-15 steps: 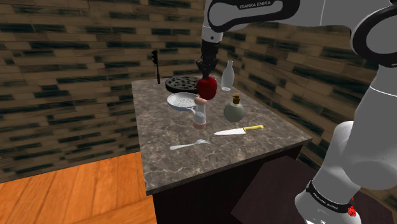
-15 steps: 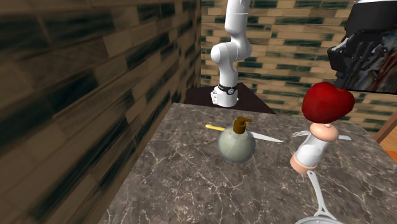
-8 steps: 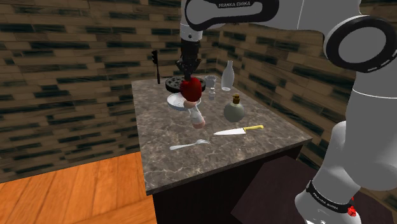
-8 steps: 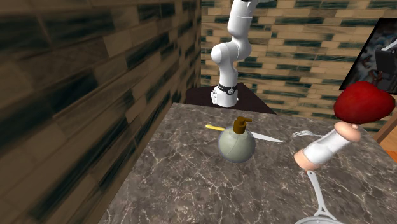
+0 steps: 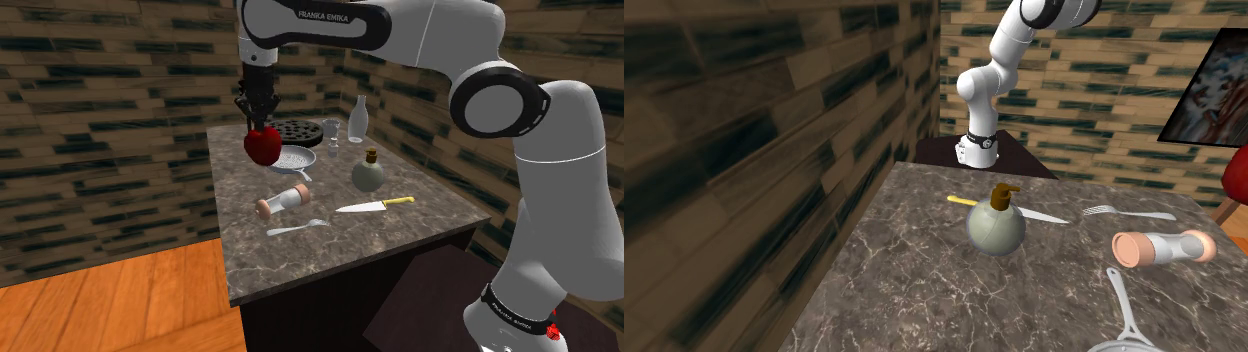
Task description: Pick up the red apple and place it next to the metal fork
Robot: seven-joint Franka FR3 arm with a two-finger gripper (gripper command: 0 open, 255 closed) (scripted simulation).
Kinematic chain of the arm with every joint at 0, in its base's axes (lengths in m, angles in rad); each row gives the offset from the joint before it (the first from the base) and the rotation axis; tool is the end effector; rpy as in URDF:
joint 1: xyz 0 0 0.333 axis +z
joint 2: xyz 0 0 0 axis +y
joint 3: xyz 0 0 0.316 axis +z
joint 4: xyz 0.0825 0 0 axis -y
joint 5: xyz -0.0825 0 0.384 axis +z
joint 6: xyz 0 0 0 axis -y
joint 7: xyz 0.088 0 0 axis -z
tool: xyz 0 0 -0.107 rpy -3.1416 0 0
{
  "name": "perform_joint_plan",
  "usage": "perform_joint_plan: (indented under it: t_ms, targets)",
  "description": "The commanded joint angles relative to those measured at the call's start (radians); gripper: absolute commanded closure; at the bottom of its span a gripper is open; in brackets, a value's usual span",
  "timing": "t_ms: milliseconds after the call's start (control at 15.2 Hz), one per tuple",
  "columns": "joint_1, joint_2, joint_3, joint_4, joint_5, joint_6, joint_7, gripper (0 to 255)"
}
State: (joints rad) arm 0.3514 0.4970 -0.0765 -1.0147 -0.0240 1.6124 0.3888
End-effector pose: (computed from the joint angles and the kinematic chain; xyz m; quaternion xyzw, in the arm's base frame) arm 0.6698 0.2024 0.5797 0.9969 -0.0514 0.0580 0.0117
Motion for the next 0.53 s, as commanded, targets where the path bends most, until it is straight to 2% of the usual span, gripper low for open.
perform_joint_plan:
  t_ms: [0,462]
  targets:
    - [0.01,0.013,0.003,-0.006,-0.002,0.019,0.014,255]
    - [0.014,-0.024,0.003,-0.161,-0.005,0.136,0.02,255]
